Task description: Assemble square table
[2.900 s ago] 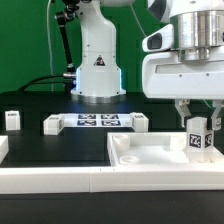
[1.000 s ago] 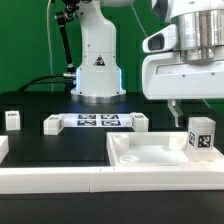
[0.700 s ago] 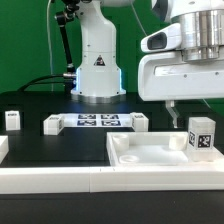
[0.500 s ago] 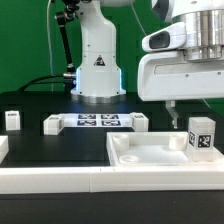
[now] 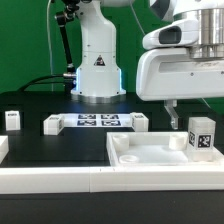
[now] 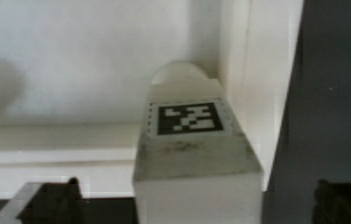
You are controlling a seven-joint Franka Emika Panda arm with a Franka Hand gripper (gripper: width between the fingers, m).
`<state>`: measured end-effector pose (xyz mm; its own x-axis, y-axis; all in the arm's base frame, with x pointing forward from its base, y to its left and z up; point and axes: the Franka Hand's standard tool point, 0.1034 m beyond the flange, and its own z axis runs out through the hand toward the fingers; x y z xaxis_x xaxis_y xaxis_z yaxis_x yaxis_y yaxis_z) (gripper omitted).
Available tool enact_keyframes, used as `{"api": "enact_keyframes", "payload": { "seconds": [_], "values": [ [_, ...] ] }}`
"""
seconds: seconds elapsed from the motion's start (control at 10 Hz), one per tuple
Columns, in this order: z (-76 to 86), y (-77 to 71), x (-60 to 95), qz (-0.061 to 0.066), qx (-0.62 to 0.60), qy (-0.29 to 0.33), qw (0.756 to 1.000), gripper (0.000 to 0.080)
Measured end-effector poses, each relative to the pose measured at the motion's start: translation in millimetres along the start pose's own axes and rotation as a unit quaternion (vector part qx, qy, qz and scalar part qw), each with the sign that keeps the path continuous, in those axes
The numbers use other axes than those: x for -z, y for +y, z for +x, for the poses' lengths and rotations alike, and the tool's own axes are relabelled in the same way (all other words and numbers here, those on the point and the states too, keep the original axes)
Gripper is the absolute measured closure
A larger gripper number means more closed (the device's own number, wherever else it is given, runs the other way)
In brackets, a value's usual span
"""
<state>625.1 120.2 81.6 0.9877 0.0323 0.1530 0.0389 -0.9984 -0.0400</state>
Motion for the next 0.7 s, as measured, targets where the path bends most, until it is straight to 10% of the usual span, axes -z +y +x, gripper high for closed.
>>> {"api": "enact_keyframes", "payload": {
  "seconds": [0.4,0.7],
  "values": [
    [0.0,0.2,0.0,0.0,-0.002,0.0,1.0,0.0512],
    [0.0,4.4,0.2,0.0,-0.022,0.0,1.0,0.0512]
  ]
}}
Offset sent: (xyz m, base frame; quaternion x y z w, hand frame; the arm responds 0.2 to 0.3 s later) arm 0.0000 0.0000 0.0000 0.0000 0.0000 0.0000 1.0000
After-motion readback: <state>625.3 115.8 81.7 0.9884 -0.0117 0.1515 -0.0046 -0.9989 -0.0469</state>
